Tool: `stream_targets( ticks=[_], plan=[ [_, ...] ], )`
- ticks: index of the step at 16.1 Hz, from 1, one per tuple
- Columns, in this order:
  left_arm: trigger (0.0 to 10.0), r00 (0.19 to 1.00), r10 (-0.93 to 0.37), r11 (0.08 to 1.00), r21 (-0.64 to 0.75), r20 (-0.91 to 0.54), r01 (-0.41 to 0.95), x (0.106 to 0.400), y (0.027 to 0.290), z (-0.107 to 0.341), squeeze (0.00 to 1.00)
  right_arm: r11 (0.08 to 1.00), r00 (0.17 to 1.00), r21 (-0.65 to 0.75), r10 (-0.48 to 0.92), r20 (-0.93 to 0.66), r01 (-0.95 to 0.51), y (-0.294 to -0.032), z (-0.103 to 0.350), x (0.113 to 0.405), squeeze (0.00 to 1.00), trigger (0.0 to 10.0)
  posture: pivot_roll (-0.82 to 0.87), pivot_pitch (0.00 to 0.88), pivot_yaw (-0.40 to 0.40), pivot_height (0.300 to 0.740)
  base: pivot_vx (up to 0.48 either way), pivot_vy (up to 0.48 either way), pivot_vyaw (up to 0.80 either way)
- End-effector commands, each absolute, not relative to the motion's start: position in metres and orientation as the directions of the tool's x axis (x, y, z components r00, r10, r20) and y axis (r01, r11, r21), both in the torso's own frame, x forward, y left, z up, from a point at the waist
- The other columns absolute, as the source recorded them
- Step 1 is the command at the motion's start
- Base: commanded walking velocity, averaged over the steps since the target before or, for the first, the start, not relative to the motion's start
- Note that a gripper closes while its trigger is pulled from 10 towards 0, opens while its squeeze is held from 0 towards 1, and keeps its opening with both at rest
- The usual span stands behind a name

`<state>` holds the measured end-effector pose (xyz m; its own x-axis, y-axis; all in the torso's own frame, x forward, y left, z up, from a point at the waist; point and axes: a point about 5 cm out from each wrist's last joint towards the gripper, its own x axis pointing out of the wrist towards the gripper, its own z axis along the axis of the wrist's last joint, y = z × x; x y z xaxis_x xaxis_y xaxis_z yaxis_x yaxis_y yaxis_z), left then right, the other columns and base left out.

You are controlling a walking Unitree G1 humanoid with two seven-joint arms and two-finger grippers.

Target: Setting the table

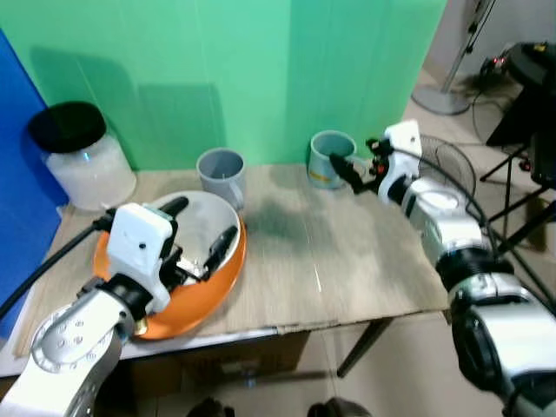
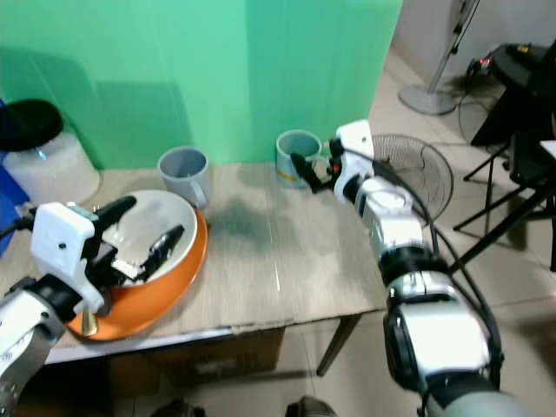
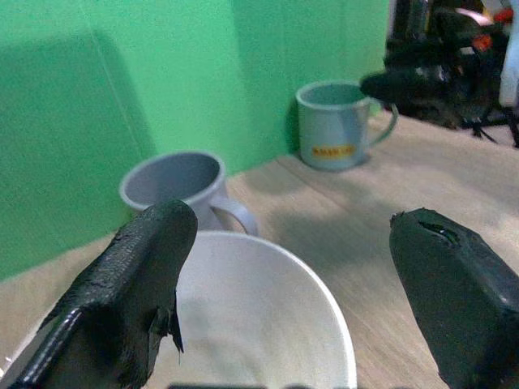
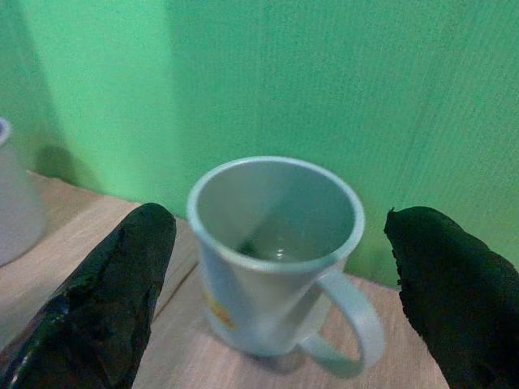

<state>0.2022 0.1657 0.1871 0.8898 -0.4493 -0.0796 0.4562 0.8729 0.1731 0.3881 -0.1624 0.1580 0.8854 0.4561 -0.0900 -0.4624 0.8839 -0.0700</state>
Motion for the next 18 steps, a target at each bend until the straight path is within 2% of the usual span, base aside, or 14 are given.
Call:
stream_targets(
  ticks=[1,4,5,11,14,15,16,17,18],
  plan=[
    [10.0,0.878,-0.473,0.859,0.181,-0.08,0.479,0.201,0.164,0.191,0.0,0.881,0.884,-0.089,0.455,-0.104,-0.464,-0.165,0.158,0.389,1.0,10.0,0.03,0.137,0.001,0.74,0.0,0.0,0.0],
    [10.0,0.862,-0.496,0.847,0.161,-0.106,0.507,0.196,0.162,0.189,0.0,0.876,0.871,-0.087,0.452,-0.191,-0.474,-0.166,0.146,0.389,1.0,10.0,0.03,0.147,0.008,0.74,0.0,0.0,0.0],
    [10.0,0.859,-0.5,0.845,0.156,-0.11,0.512,0.196,0.162,0.189,0.0,0.875,0.87,-0.089,0.451,-0.2,-0.475,-0.166,0.144,0.389,0.0,10.0,0.04,0.153,0.014,0.74,0.0,0.0,0.0],
    [10.0,0.859,-0.499,0.847,0.146,-0.114,0.511,0.193,0.161,0.189,0.0,0.768,0.758,-0.029,0.623,-0.193,-0.639,-0.16,0.146,0.384,0.0,10.0,0.04,0.134,0.004,0.74,0.0,0.0,0.0],
    [10.0,0.86,-0.497,0.849,0.145,-0.113,0.509,0.196,0.159,0.188,0.0,0.827,0.821,-0.074,0.535,-0.199,-0.557,-0.163,0.145,0.387,0.0,10.0,0.03,0.126,0.009,0.74,0.0,0.0,0.0],
    [10.0,0.86,-0.497,0.849,0.145,-0.113,0.509,0.197,0.159,0.188,0.0,0.844,0.835,-0.074,0.507,-0.212,-0.532,-0.162,0.142,0.387,0.0,7.9,0.03,0.125,0.01,0.74,0.0,0.0,0.0],
    [10.0,0.86,-0.497,0.848,0.145,-0.113,0.509,0.197,0.158,0.188,0.0,0.848,0.838,-0.074,0.5,-0.218,-0.525,-0.161,0.141,0.387,0.0,7.9,0.03,0.123,0.011,0.74,0.0,0.0,0.0],
    [10.0,0.86,-0.498,0.848,0.146,-0.111,0.509,0.197,0.158,0.189,0.0,0.846,0.832,-0.042,0.513,-0.21,-0.532,-0.155,0.136,0.385,0.0,0.0,0.03,0.122,0.014,0.74,0.0,0.0,0.0],
    [10.0,0.86,-0.499,0.847,0.146,-0.11,0.51,0.198,0.158,0.189,0.0,0.844,0.829,-0.02,0.521,-0.202,-0.535,-0.151,0.132,0.384,0.0,0.0,0.03,0.12,0.015,0.74,0.0,0.0,0.0]
  ],
)
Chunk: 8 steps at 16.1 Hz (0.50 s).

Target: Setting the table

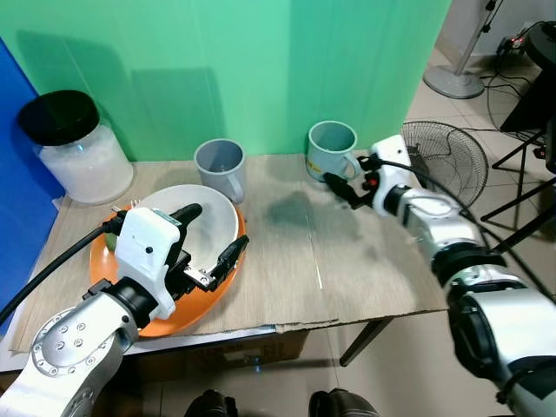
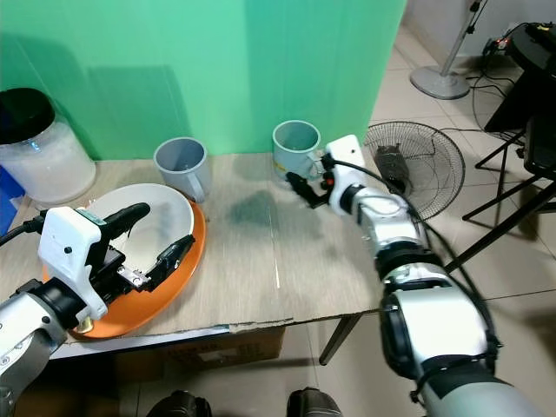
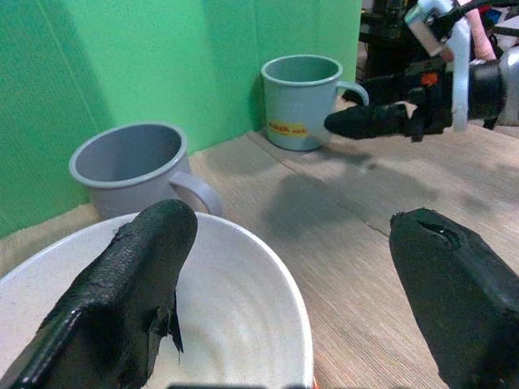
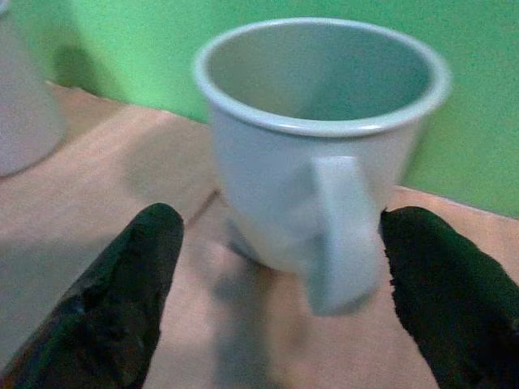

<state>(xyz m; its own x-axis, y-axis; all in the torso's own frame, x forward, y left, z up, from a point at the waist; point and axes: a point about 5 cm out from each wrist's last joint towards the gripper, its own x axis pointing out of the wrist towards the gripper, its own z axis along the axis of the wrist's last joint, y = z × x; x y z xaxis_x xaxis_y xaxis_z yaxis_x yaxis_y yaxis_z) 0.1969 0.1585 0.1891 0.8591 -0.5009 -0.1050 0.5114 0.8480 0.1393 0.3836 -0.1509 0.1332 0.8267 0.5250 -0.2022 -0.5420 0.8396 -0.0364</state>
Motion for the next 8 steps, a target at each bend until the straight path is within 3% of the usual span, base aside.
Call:
stream_targets(
  ticks=[1,8],
  plan=[
    [10.0,0.86,-0.499,0.847,0.146,-0.11,0.511,0.1978,0.1579,0.1887,0.0,0.844,0.828,-0.014,0.523,-0.2,-0.536,-0.1504,0.1316,0.3832,0.0,0.0,0.03,0.12,0.015,0.74,0.0,0.0,0.0],
    [10.0,0.854,-0.508,0.842,0.144,-0.111,0.52,0.1982,0.1572,0.1888,0.0,0.863,0.843,0.036,0.501,-0.196,-0.504,-0.147,0.1246,0.3812,0.0,0.0,0.03,0.108,0.016,0.74,0.0,0.0,0.0]
  ],
)
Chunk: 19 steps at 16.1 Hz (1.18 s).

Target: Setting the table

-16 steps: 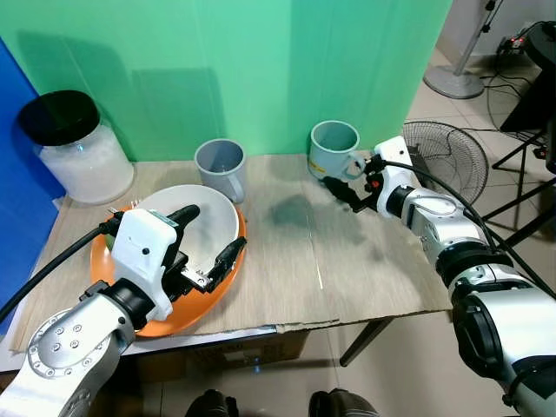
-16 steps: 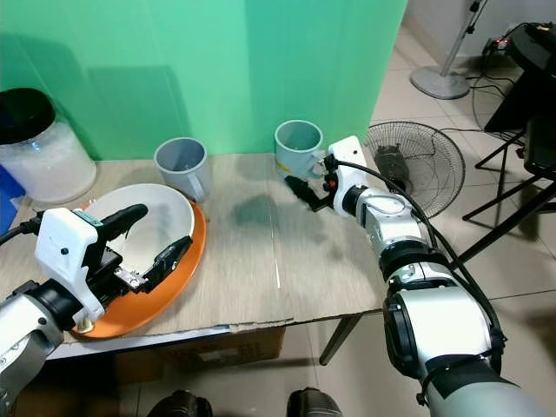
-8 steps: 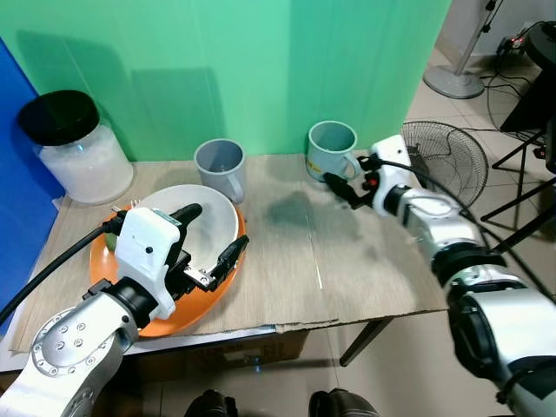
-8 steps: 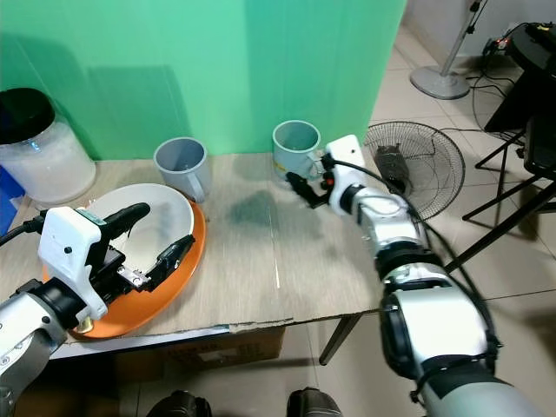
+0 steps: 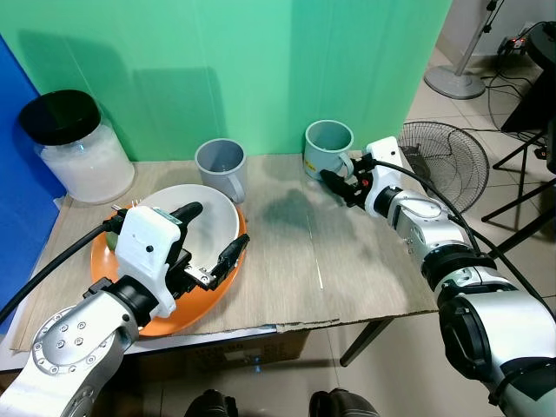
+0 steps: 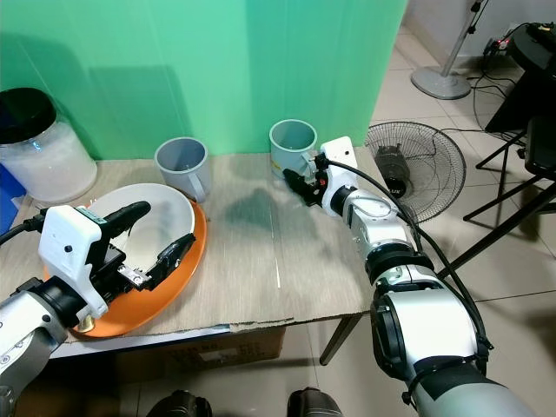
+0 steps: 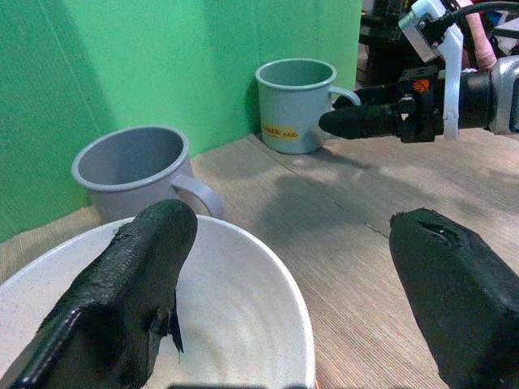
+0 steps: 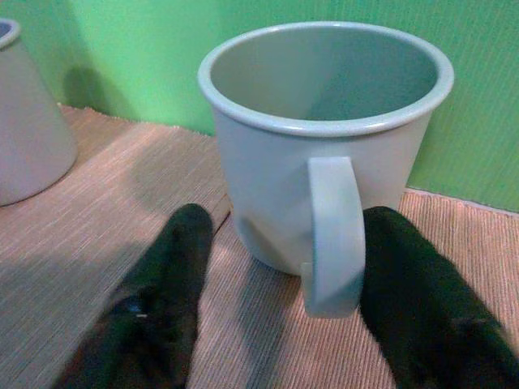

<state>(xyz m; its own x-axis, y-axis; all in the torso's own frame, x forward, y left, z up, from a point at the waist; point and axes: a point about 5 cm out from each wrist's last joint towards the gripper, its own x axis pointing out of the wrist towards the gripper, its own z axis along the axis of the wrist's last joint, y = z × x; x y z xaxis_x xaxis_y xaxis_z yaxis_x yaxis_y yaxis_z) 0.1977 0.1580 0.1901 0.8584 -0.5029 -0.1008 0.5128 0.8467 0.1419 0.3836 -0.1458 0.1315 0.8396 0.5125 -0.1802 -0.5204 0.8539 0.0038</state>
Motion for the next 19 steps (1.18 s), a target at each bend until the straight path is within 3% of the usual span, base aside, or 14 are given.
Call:
stream_targets(
  ticks=[1,13,19],
  plan=[
    [10.0,0.853,-0.51,0.841,0.144,-0.111,0.521,0.198,0.157,0.189,0.0,0.863,0.843,0.04,0.501,-0.195,-0.503,-0.147,0.125,0.381,0.0,0.0,0.03,0.108,0.016,0.74,0.0,0.0,0.0],
    [10.0,0.852,-0.513,0.84,0.142,-0.105,0.523,0.202,0.154,0.188,0.0,0.875,0.856,0.023,0.478,-0.197,-0.483,-0.148,0.124,0.382,0.0,0.0,0.02,0.085,0.017,0.74,0.0,0.0,0.0],
    [10.0,0.875,-0.477,0.863,0.139,-0.084,0.485,0.202,0.153,0.186,0.0,0.857,0.857,0.032,0.514,-0.016,-0.514,-0.167,0.144,0.375,0.0,0.0,0.01,0.043,0.016,0.74,0.0,0.0,0.0]
  ],
)
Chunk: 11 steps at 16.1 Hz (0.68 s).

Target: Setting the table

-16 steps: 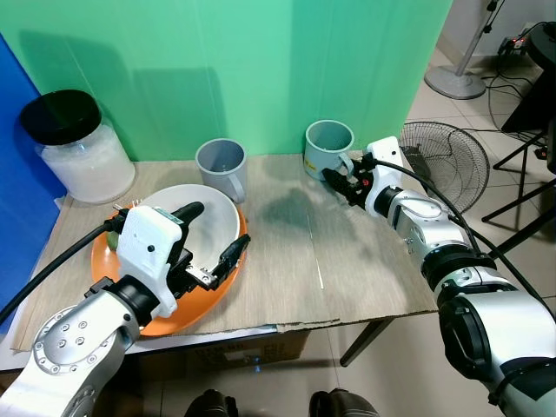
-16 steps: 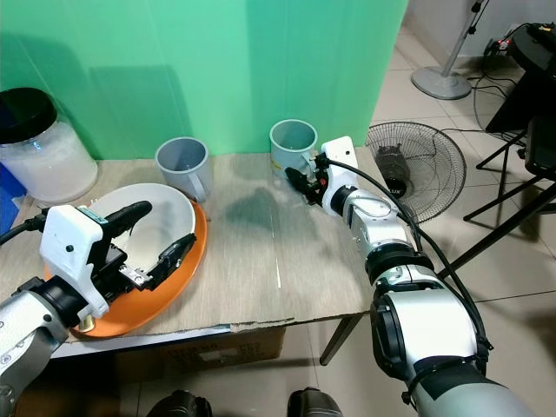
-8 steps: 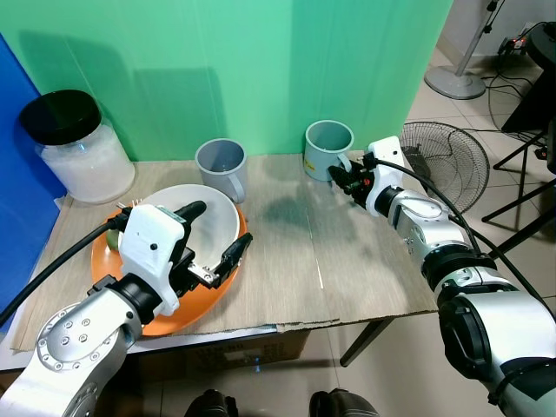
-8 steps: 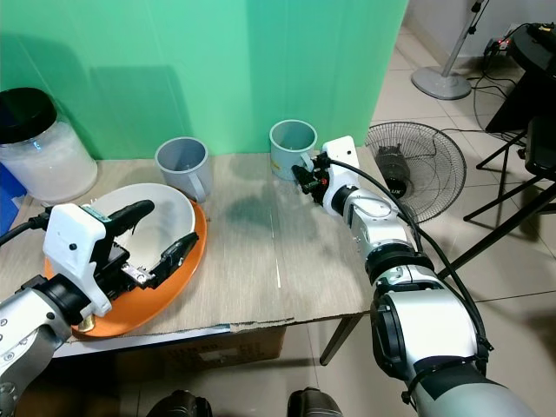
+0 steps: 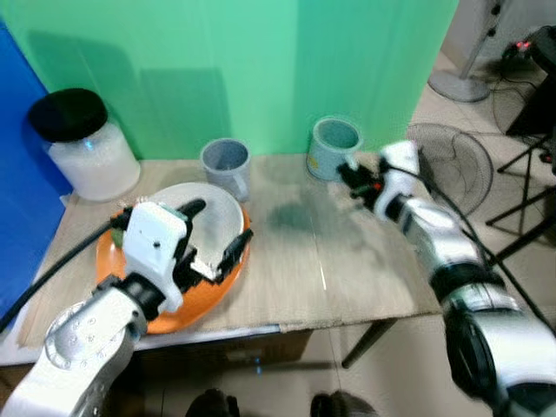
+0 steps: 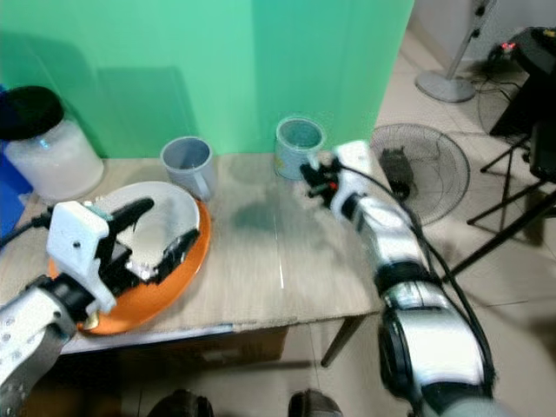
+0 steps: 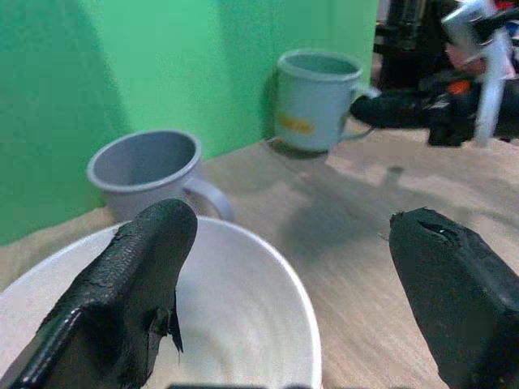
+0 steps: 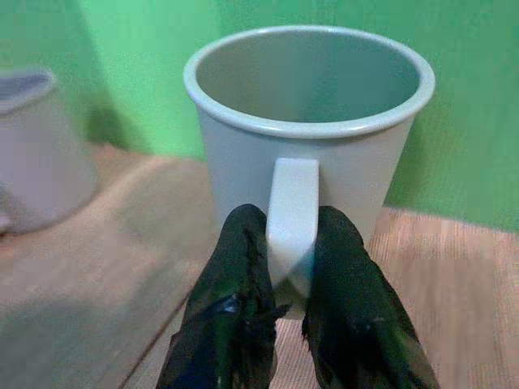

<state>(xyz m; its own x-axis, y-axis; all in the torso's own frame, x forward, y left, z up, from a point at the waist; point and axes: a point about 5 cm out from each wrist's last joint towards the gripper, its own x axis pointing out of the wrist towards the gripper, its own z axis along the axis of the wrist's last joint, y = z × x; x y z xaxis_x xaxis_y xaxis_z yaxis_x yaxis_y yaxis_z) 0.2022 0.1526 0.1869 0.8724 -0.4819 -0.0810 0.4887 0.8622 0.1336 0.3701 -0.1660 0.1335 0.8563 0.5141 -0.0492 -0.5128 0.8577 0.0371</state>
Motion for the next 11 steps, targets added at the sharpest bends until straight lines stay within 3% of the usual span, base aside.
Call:
stream_targets(
  ticks=[1,3,4,6,11],
  plan=[
    [10.0,0.88,-0.469,0.87,0.132,-0.082,0.476,0.2,0.151,0.184,0.0,0.858,0.859,0.027,0.512,0.031,-0.512,-0.174,0.151,0.365,0.0,0.0,0.0,0.031,0.027,0.74,0.0,0.0,0.0],
    [10.0,0.905,-0.42,0.896,0.127,-0.074,0.426,0.201,0.149,0.182,0.0,0.871,0.866,-0.009,0.488,0.109,-0.49,-0.183,0.165,0.341,0.0,0.0,-0.01,0.016,0.029,0.74,0.0,0.0,0.0],
    [10.0,0.924,-0.373,0.913,0.148,-0.08,0.381,0.203,0.151,0.179,0.0,0.896,0.891,-0.003,0.442,0.104,-0.444,-0.188,0.168,0.331,0.0,10.0,-0.02,0.012,0.03,0.74,0.0,0.0,0.0],
    [10.0,0.953,-0.294,0.935,0.186,-0.073,0.303,0.205,0.155,0.174,0.0,0.917,0.911,-0.044,0.399,0.108,-0.396,-0.19,0.17,0.309,0.0,10.0,-0.03,0.0,0.025,0.74,0.0,0.0,0.0],
    [10.0,0.991,-0.136,0.974,0.185,0.004,0.133,0.215,0.154,0.176,0.0,0.958,0.953,-0.042,0.288,0.098,-0.285,-0.18,0.169,0.272,0.0,10.0,-0.06,0.0,0.017,0.74,0.0,0.0,-0.8]
  ],
)
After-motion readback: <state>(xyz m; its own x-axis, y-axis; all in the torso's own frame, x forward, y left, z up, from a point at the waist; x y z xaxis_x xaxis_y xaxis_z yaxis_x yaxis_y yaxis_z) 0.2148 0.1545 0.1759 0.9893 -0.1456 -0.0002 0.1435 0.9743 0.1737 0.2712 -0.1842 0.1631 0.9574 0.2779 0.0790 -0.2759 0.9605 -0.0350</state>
